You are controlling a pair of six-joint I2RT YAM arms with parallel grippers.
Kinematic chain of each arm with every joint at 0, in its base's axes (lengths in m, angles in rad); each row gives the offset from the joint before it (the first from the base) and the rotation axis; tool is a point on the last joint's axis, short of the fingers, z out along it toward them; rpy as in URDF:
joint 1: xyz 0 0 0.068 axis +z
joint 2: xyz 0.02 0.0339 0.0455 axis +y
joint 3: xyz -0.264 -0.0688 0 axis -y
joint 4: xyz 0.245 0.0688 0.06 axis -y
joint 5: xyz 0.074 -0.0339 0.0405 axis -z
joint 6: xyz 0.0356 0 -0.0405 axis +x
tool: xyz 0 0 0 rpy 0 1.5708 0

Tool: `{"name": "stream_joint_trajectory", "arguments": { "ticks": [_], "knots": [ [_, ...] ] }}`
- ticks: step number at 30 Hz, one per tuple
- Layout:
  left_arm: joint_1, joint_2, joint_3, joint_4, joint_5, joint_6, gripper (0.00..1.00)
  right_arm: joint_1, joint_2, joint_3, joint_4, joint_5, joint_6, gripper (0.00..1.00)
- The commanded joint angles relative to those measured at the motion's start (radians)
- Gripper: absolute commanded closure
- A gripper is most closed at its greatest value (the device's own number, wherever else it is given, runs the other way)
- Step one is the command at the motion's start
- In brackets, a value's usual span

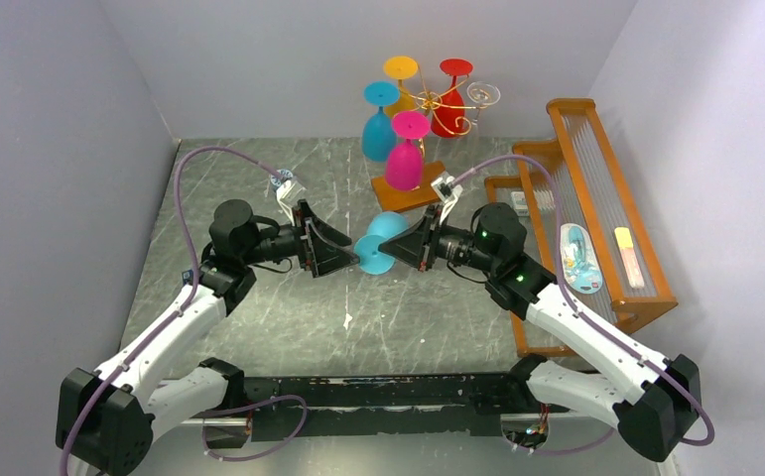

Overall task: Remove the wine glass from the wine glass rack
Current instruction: Place the wine glass at the center of the board.

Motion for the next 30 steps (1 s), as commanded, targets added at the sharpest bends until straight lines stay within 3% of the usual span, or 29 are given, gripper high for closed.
{"name": "stream_joint_trajectory", "arguments": {
  "ticks": [1,20,25,28,30],
  "knots": [
    [-0.009,0.006,0.041,-0.014,0.041,0.035,0.15,0.046,0.016,0.051,0.046,0.031,-0.032,1.00],
    [-0.013,-0.014,-0.026,0.142,0.055,-0.076,0.19,0.085,0.089,0.032,0.139,0.055,0.052,1.00],
    [-0.015,0.036,-0.019,0.211,0.103,-0.120,0.34,0.085,0.092,0.019,0.182,0.041,0.084,1.00],
    [-0.015,0.032,-0.006,0.162,0.121,-0.084,0.36,0.086,0.069,0.005,0.181,0.080,0.072,1.00],
    [-0.015,0.024,0.018,0.044,0.110,-0.004,0.36,0.086,0.051,-0.011,0.200,0.101,0.072,1.00]
  ]
}}
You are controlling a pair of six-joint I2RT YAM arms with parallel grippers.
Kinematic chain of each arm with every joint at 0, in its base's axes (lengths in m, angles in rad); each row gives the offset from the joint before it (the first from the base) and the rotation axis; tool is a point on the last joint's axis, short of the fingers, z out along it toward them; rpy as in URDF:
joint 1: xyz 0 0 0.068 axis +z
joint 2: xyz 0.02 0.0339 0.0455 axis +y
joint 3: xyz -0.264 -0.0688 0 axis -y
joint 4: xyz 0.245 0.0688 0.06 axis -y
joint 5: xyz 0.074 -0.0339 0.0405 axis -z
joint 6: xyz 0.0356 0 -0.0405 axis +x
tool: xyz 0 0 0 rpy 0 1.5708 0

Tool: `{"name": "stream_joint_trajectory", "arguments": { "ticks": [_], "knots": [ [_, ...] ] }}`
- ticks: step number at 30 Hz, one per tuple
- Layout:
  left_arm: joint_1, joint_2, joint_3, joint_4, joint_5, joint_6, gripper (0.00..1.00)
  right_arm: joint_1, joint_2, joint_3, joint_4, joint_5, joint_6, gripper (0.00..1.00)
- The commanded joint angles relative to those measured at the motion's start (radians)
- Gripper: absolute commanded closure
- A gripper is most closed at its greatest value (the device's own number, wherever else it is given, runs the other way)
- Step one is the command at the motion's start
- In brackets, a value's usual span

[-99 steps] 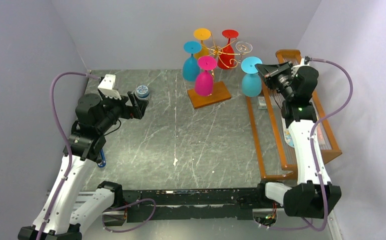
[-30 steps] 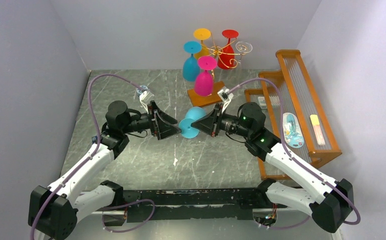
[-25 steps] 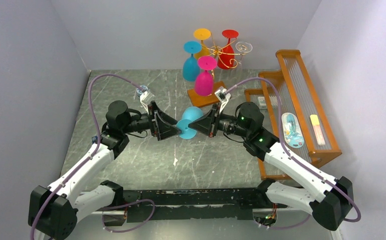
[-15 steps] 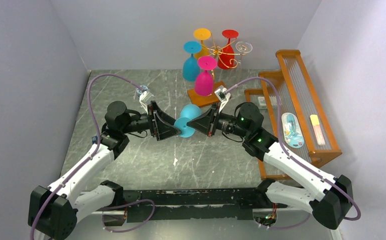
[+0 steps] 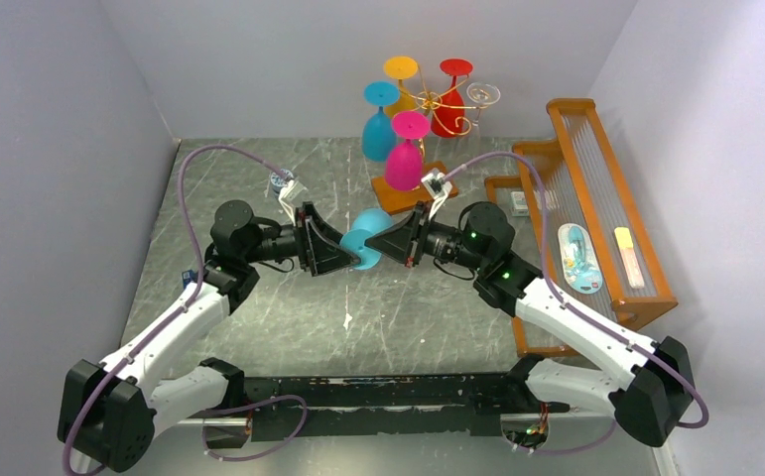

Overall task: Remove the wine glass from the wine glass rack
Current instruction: Place the wine glass at the center of the board.

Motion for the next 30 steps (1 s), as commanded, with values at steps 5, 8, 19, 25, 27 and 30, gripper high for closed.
{"name": "stream_joint_trajectory", "arguments": {
  "ticks": [5,8,19,25,27,30],
  "knots": [
    [-0.006,-0.021,0.071,-0.245,0.010,0.193,0.46,0.007,-0.053,-0.037,0.072,0.047,0.003,1.00],
    [-0.006,-0.011,0.070,-0.204,0.023,0.158,0.54,0.008,-0.045,-0.055,0.126,0.025,0.036,1.00],
    [-0.006,-0.006,0.024,-0.033,0.059,0.030,0.68,0.008,-0.036,-0.084,0.207,0.004,0.072,1.00],
    [-0.006,-0.008,0.024,-0.029,0.060,0.032,0.85,0.007,-0.023,-0.075,0.201,-0.025,0.061,1.00],
    [-0.006,-0.003,0.024,-0.024,0.066,0.030,0.89,0.008,-0.017,-0.066,0.186,-0.034,0.057,1.00],
    [-0.006,0.002,0.027,-0.033,0.079,0.042,0.95,0.007,-0.019,-0.064,0.187,-0.035,0.050,1.00]
  ]
}}
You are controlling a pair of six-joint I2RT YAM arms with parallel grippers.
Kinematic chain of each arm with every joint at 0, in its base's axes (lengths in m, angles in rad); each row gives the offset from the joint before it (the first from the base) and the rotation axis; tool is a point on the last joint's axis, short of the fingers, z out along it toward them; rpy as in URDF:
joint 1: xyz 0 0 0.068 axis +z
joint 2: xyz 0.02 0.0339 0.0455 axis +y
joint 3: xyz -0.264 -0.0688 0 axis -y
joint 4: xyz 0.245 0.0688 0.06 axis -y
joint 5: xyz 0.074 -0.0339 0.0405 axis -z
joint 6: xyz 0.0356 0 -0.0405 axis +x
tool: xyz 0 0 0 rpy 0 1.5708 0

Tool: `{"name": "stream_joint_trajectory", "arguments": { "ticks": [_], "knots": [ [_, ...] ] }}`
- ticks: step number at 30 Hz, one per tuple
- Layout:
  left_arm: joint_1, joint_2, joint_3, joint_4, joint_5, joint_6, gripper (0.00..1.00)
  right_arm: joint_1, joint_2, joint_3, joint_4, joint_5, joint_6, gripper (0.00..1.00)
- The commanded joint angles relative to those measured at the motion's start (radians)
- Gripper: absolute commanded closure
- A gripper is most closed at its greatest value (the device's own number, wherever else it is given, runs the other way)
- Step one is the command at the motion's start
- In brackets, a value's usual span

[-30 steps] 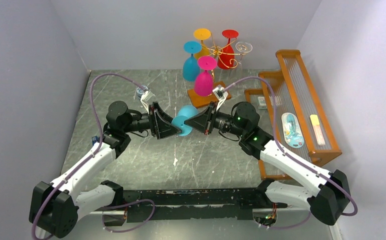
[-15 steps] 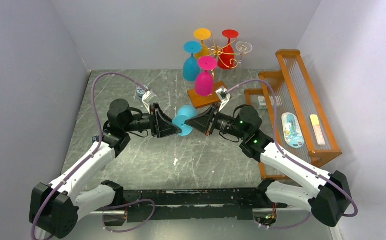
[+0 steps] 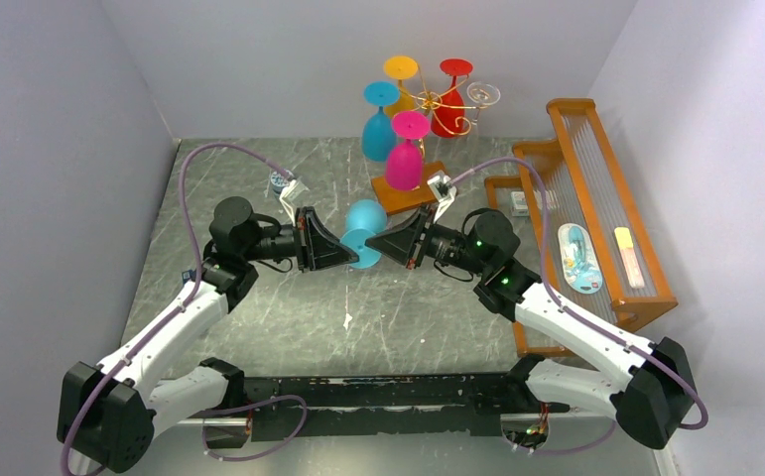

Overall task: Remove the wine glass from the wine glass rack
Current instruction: Place the wine glass at the center of the board.

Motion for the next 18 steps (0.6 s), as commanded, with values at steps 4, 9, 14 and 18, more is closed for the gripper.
{"name": "stream_joint_trajectory", "arguments": {
  "ticks": [4,9,14,18],
  "knots": [
    [-0.005,0.002,0.000,-0.009,0.027,0.063,0.95,0.007,0.003,0.011,0.021,-0.032,-0.014,0.95],
    [-0.005,-0.011,0.003,-0.067,0.030,0.126,0.95,0.008,-0.001,0.022,-0.006,-0.032,-0.024,0.77],
    [-0.006,-0.029,-0.002,-0.151,-0.013,0.216,0.95,0.008,-0.032,0.039,-0.047,0.006,-0.034,0.54],
    [-0.008,-0.119,-0.058,-0.151,-0.030,0.314,0.95,0.007,-0.069,0.065,-0.122,0.083,-0.068,0.42]
  ]
}}
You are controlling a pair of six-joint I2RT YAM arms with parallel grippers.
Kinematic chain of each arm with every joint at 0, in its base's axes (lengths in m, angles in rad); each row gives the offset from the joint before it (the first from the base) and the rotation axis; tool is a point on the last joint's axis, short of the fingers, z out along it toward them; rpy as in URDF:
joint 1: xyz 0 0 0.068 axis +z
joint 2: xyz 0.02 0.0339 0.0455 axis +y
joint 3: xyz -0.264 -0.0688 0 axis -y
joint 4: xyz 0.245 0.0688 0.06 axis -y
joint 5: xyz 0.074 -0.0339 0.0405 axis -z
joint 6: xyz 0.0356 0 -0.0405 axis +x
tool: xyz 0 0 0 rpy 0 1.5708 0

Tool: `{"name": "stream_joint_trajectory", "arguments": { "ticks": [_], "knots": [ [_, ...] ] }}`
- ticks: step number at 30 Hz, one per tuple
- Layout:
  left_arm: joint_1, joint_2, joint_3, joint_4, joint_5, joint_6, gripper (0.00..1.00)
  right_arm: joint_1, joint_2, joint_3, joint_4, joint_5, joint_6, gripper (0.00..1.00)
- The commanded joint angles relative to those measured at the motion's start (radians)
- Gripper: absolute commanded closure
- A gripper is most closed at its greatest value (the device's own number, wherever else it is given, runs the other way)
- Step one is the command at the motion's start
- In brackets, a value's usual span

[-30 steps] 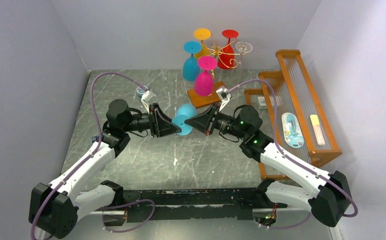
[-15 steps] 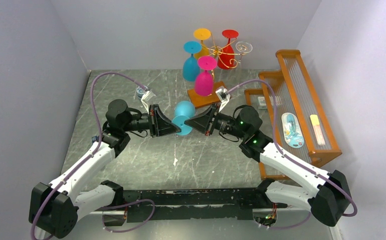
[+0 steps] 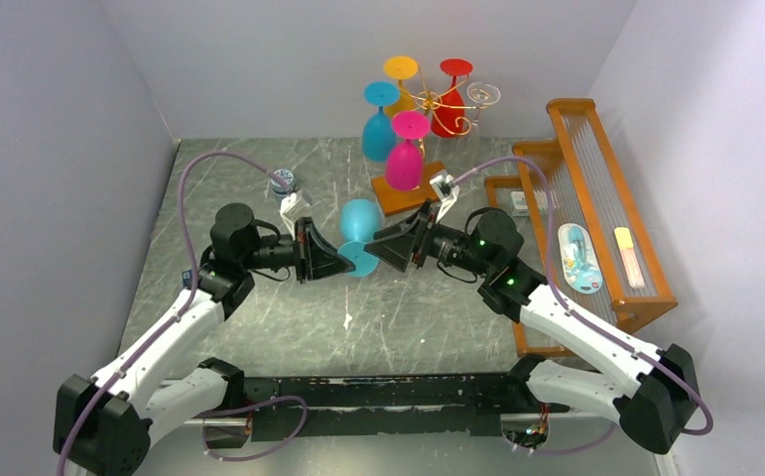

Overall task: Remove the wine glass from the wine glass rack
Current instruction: Place the wine glass at the center of the board.

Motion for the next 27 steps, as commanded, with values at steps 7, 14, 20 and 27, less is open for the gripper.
{"name": "stream_joint_trajectory", "arguments": {
  "ticks": [7,14,20,27],
  "knots": [
    [-0.010,-0.215,-0.085,-0.162,-0.003,0.392,0.95,-0.018,-0.068,0.125,-0.249,0.204,-0.077,0.36],
    [-0.014,-0.264,-0.044,-0.521,0.043,0.909,0.95,-0.148,0.008,0.214,-0.316,-0.005,-0.002,0.37],
    [-0.014,-0.227,-0.004,-0.670,0.129,1.163,0.95,-0.221,0.080,0.320,-0.447,-0.116,-0.044,0.36],
    [-0.013,-0.228,0.049,-0.838,0.180,1.415,0.95,-0.220,0.162,0.418,-0.566,-0.203,-0.096,0.39]
  ]
}}
